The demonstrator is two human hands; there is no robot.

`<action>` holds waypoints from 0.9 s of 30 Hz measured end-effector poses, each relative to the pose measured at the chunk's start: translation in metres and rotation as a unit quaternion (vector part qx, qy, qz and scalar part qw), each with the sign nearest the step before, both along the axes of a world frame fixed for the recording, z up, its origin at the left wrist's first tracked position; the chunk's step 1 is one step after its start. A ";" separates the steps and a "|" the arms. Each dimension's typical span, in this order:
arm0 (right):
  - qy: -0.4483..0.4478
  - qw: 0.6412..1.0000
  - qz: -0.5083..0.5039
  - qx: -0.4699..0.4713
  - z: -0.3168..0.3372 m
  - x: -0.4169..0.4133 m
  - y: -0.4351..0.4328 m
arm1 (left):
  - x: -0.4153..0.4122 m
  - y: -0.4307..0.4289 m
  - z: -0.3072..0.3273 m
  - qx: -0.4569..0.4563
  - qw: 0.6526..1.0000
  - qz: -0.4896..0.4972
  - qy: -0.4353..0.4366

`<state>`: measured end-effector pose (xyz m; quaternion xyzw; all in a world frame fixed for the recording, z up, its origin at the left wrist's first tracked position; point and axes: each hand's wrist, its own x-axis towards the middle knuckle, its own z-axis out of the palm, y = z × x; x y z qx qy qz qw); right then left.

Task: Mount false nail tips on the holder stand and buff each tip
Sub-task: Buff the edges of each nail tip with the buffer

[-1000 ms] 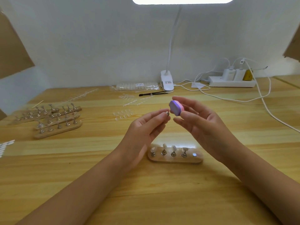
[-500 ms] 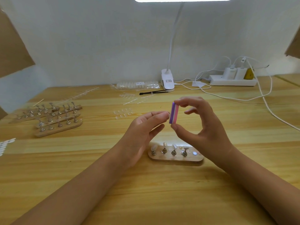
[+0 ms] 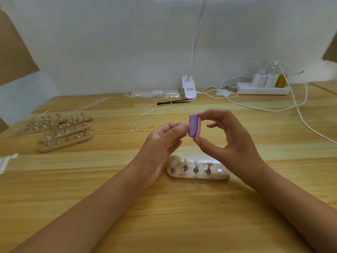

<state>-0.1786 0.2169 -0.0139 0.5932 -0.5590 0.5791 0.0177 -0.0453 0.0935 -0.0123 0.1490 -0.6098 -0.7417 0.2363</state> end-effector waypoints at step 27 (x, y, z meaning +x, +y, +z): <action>0.029 0.998 -0.050 0.012 -0.002 0.000 -0.001 | -0.002 0.003 0.000 -0.022 1.000 0.005 -0.022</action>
